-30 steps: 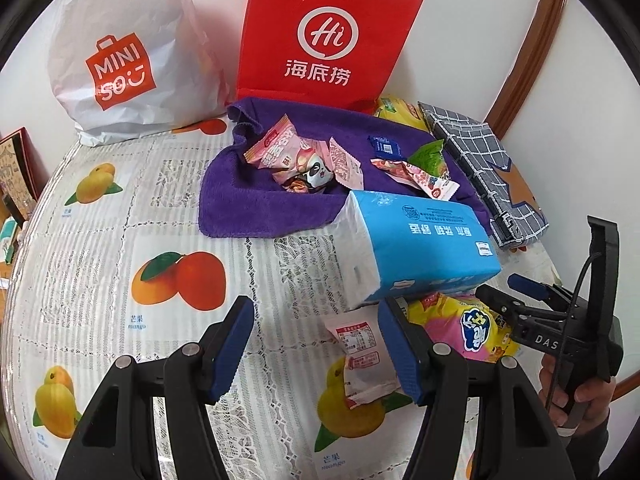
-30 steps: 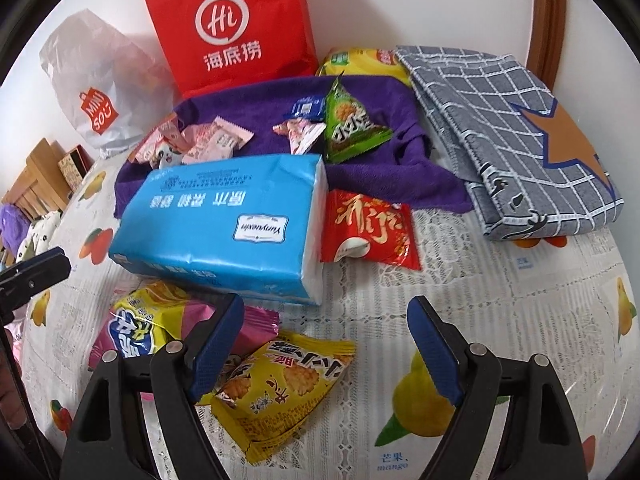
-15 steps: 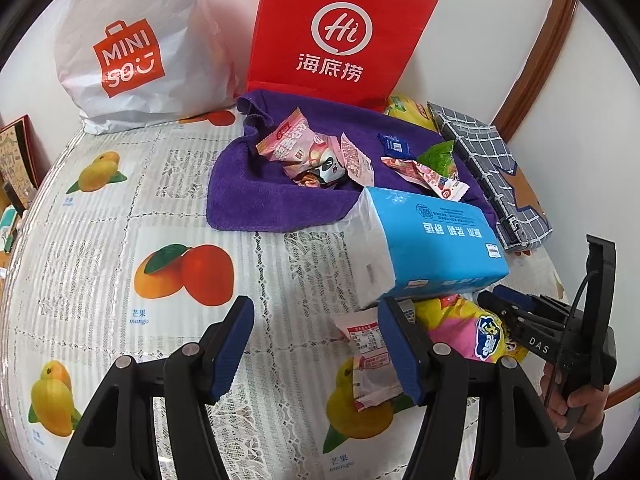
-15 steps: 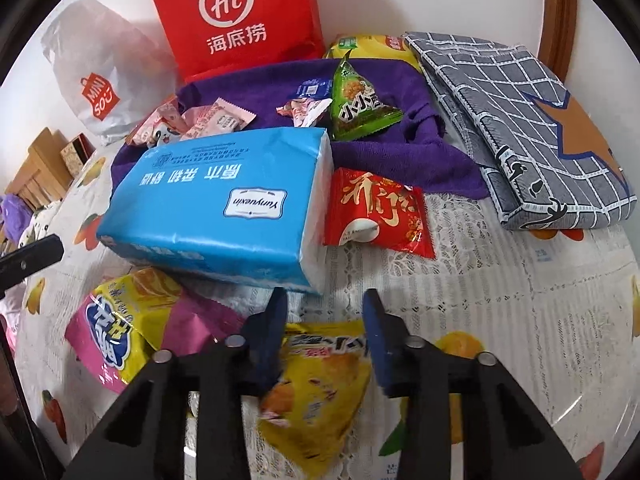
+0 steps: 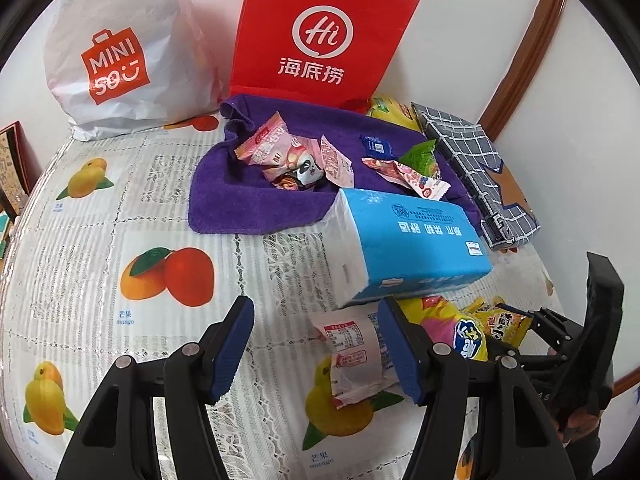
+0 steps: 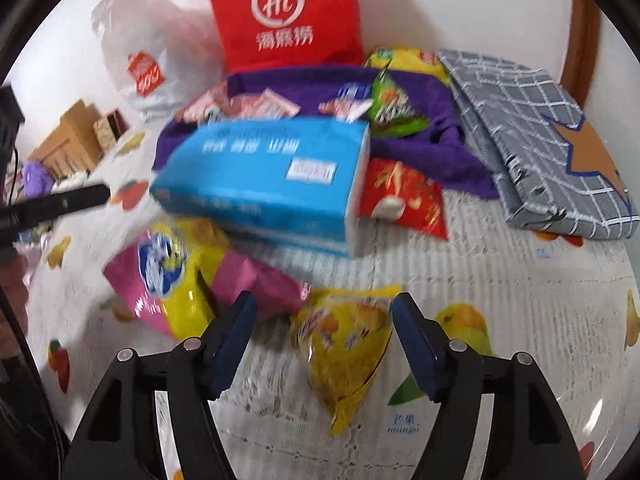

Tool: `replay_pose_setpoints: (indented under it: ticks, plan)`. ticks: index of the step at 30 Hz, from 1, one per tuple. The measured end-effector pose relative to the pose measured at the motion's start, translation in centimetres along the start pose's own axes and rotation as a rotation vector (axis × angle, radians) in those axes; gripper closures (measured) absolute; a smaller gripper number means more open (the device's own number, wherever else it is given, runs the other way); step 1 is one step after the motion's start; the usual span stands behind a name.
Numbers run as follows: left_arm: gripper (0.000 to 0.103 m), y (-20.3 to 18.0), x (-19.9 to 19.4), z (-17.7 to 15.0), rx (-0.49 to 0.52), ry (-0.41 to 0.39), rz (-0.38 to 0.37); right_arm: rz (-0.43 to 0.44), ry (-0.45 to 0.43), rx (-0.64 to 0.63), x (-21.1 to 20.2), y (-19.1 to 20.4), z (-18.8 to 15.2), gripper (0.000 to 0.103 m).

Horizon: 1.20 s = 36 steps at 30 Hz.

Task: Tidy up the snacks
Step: 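Grasp the yellow chip bag with the right tool while the left tool grasps the white wrapper packet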

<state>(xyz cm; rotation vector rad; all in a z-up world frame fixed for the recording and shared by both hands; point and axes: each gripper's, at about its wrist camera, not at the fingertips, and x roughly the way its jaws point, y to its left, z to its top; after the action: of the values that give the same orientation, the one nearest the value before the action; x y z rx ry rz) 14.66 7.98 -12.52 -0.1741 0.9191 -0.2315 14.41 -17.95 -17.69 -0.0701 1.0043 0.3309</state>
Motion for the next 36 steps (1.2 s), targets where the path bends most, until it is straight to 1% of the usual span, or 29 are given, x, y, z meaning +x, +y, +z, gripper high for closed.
replay_pose_setpoints:
  ticks: [6,7,10,13,15,16,22,27,36]
  plan:
    - [0.041,-0.1,0.0,-0.3,0.004,0.000,-0.017,0.004,0.023,-0.013,0.5,0.2,-0.9,0.032]
    - [0.041,-0.1,0.0,-0.3,0.005,0.000,-0.019,-0.002,0.031,-0.020,0.7,0.4,-1.0,0.030]
    - [0.041,-0.2,-0.1,-0.4,0.006,-0.002,-0.026,-0.035,0.048,-0.044,1.4,0.7,-1.2,0.030]
    - [0.041,0.0,-0.1,-0.4,0.002,-0.002,-0.029,-0.049,0.017,-0.057,1.4,1.0,-1.3,0.031]
    - [0.041,0.1,-0.1,-0.5,-0.001,-0.001,-0.028,-0.053,-0.003,-0.054,1.3,1.0,-1.4,0.042]
    - [0.041,0.2,-0.1,-0.5,-0.004,0.000,-0.027,-0.053,-0.006,-0.056,1.2,0.9,-1.4,0.044]
    - [0.041,0.9,-0.3,-0.5,-0.028,-0.005,-0.029,-0.042,-0.010,-0.042,0.8,0.5,-1.4,0.045]
    - [0.041,1.7,-0.5,-0.2,-0.050,-0.011,-0.029,-0.044,-0.034,-0.031,-0.3,0.0,-1.3,0.045]
    - [0.041,3.8,-0.8,0.1,-0.113,-0.010,-0.014,-0.062,-0.062,0.031,-1.5,-1.9,-1.3,0.045]
